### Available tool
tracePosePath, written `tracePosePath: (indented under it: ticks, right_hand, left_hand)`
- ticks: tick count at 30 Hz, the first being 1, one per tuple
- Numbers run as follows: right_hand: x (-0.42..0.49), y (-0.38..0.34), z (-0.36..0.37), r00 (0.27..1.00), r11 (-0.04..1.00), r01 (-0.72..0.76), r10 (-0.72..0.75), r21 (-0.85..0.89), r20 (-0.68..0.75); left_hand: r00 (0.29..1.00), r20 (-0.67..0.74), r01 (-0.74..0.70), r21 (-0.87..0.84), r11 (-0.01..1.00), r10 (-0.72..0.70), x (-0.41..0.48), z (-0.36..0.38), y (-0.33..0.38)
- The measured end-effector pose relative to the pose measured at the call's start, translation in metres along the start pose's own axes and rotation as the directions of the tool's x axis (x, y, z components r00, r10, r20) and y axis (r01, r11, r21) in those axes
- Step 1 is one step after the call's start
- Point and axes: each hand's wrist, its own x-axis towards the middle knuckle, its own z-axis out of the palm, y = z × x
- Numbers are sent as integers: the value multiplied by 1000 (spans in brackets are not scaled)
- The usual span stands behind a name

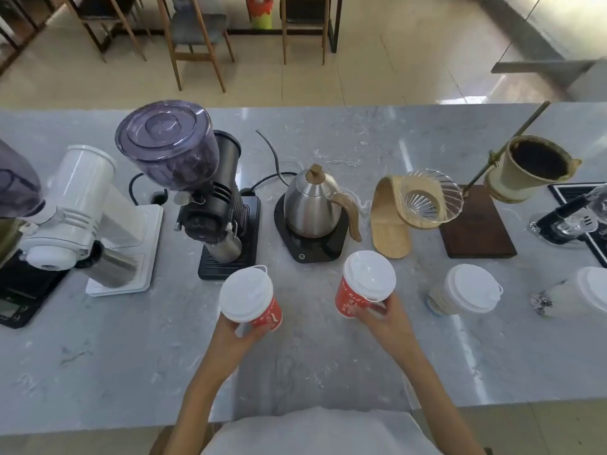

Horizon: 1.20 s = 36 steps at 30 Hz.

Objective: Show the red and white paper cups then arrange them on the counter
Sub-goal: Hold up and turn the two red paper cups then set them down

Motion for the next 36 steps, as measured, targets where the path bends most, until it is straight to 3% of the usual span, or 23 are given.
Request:
tracePosePath:
  ticks: [6, 9, 13, 17, 21, 25, 31, 36]
  right_hand:
    - [-4, -69, -17, 995, 993, 88, -91, 77, 30]
    - [-4, -120, -26, 968, 962, 245, -250, 125, 27]
    - [-2, -213, -39, 880, 841, 449, -474, 301, 10]
    - [-3, -304, -49, 809, 741, 551, -587, 383, -27]
    - [-15, -354, -49, 787, 632, 498, -617, 594, -3]
    - [-21, -345, -40, 805, 507, 343, -592, 790, 31]
    - [-28, -306, -13, 840, 491, 81, -502, 867, 206]
    - [-21, -288, -4, 878, 489, 58, -440, 871, 188]
  left_hand:
    - [992, 113, -37, -135, 990, 52, -1, 8, 46]
    - [974, 133, -155, -211, 965, 185, 4, 9, 98]
    - [902, 67, -385, -318, 866, 426, 19, -1, 193]
    - [818, -17, -517, -461, 721, 575, 28, -13, 294]
    - [792, -55, -497, -637, 589, 609, 23, -32, 351]
    - [808, -63, -414, -767, 490, 585, 12, -40, 335]
    - [884, 71, -223, -805, 550, 463, 5, -12, 289]
    - [902, 144, -128, -812, 570, 408, 12, -1, 271]
